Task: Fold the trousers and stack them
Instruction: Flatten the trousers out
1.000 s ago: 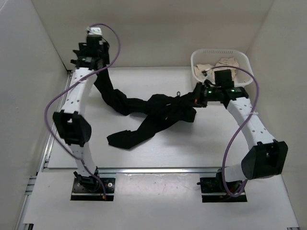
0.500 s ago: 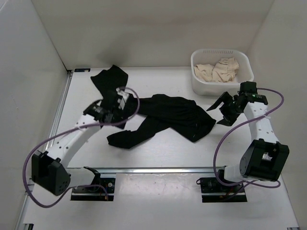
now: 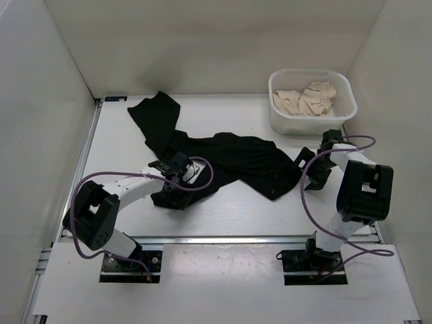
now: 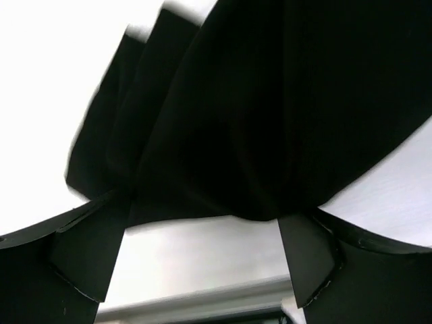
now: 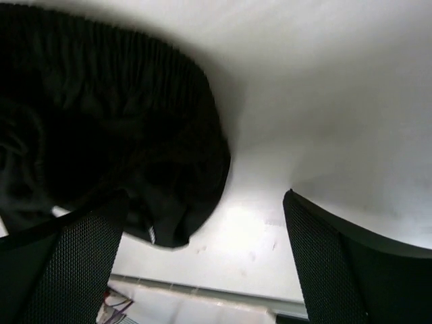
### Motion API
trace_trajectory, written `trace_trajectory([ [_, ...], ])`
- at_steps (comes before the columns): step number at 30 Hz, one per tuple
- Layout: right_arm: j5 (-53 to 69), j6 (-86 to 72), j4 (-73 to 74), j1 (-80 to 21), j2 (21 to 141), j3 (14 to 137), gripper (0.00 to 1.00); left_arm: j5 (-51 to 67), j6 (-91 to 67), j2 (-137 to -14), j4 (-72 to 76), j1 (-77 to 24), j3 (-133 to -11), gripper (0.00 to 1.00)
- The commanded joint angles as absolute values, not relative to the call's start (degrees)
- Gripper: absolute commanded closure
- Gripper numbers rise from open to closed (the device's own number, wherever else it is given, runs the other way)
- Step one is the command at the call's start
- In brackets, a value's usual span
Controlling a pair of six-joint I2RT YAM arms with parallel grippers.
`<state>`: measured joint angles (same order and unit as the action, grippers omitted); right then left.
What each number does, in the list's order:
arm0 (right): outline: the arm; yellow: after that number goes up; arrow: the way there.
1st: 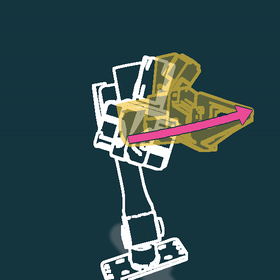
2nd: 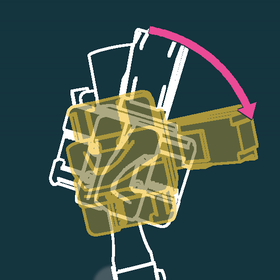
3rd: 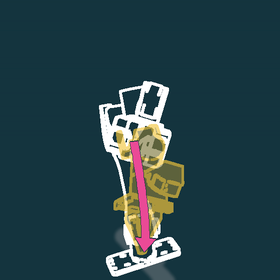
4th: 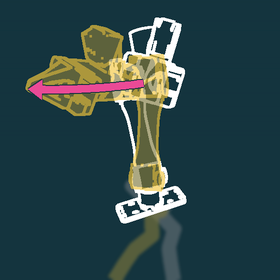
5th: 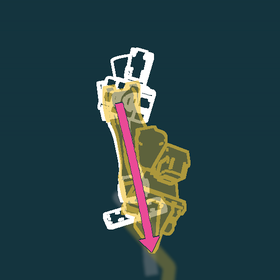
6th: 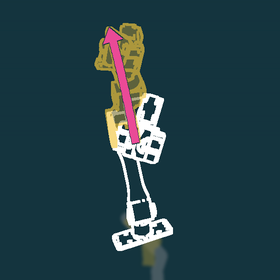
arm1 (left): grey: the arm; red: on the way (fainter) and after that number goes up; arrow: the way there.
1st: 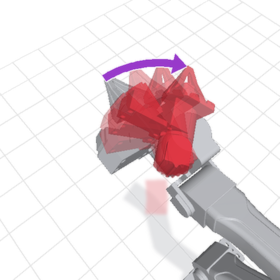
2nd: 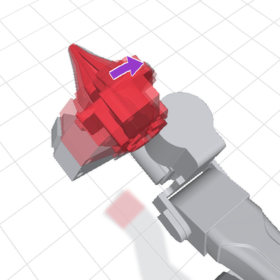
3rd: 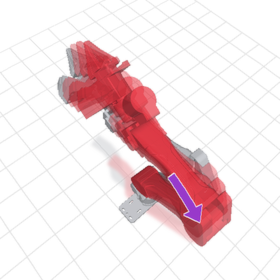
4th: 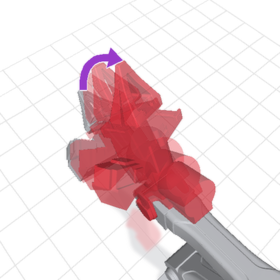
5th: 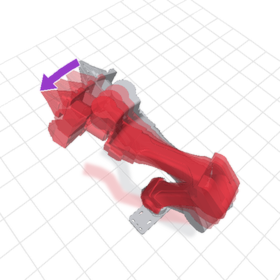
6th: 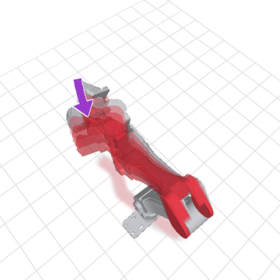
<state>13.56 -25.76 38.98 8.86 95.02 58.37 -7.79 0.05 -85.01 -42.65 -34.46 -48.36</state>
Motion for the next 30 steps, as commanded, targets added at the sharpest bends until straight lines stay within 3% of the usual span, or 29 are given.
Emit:
trace_trajectory([
  [1,12.4,-23.2,30.9,8.5,97.2,58.0,0.01,-4.5,0.0,-86.6,-35.6,-34.9,-46.6,0.0],
  [4,12.9,-23.7,29.4,8.0,101.9,58.6,0.07,-6.7,0.0,-90.3,-35.0,-34.2,-46.1,0.46],
  [5,12.9,-23.7,28.2,6.6,102.6,58.6,0.12,-7.8,0.0,-91.1,-35.0,-34.2,-46.6,0.85],
  [6,13.7,-23.7,27.6,6.6,102.7,58.6,0.21,-8.8,0.0,-91.8,-35.0,-33.6,-46.6,0.86],
  [7,14.3,-25.1,26.9,5.9,103.4,58.6,0.4,-9.6,0.0,-91.8,-35.0,-32.7,-46.6,0.86],
  [9,18.4,-27.3,21.8,5.9,102.2,55.6,0.65,-11.4,0.0,-90.5,-36.3,-31.6,-47.1,0.86],
  [10,19.4,-29.8,20.2,5.9,100.4,54.8,0.94,-12.6,0.0,-87.6,-37.0,-30.9,-47.1,0.86],
  [11,20.3,-30.8,19.1,5.9,99.2,54.1,1.0,-13.8,0.0,-85.5,-38.0,-29.2,-47.1,0.86],
  [15,21.5,-31.3,22.9,5.9,89.4,54.2,1.0,-22.4,0.0,-73.7,-44.0,-22.8,-53.2,0.86],
  [20,15.7,-27.4,39.6,5.9,72.1,62.2,1.0,-19.3,0.0,-66.1,-53.7,-8.2,-70.1,0.86],
  [24,17.0,-27.5,46.9,5.9,64.0,63.8,1.0,-19.2,0.0,-68.5,-57.6,0.2,-82.3,0.86],
  [30,17.2,-28.8,51.8,7.6,63.4,69.9,1.0,-19.2,0.0,-82.4,-58.2,9.8,-95.5,0.86],
])
